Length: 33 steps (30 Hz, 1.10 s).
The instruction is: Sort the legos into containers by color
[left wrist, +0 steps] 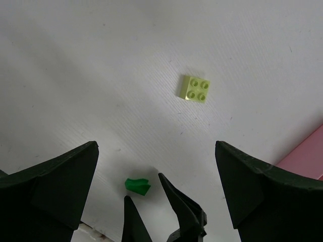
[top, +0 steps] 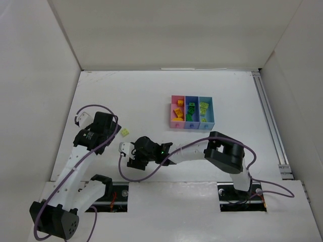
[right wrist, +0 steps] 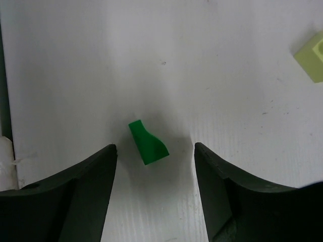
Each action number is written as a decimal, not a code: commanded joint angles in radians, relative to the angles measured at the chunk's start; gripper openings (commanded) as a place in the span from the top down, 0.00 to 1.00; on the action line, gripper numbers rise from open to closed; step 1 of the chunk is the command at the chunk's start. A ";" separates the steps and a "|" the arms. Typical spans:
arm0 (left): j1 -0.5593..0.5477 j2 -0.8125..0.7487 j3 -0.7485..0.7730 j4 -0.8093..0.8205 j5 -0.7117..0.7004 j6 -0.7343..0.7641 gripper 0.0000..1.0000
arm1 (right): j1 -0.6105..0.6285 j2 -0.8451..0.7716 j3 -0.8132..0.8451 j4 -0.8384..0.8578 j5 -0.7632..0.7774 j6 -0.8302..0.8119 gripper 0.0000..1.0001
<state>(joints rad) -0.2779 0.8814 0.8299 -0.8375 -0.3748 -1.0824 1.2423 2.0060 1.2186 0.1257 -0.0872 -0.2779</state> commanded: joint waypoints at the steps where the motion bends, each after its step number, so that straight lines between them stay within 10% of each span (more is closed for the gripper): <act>1: 0.005 -0.009 0.044 -0.021 -0.029 0.004 0.00 | 0.000 0.011 0.033 0.055 0.003 -0.021 0.33; 15: 0.005 -0.009 0.015 0.012 0.005 0.032 0.00 | 0.000 -0.111 -0.065 0.134 0.114 0.080 0.82; 22: 0.005 0.033 -0.006 0.127 0.053 0.074 0.00 | -0.043 -0.378 -0.171 0.088 0.260 0.193 0.86; 33: 0.045 0.266 -0.025 0.310 0.138 0.153 0.00 | -0.527 -0.587 -0.222 -0.227 0.386 0.345 0.87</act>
<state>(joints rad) -0.2611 1.1110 0.8185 -0.5999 -0.2722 -0.9745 0.8089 1.4235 1.0225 0.0269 0.2703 0.0006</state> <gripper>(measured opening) 0.997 0.288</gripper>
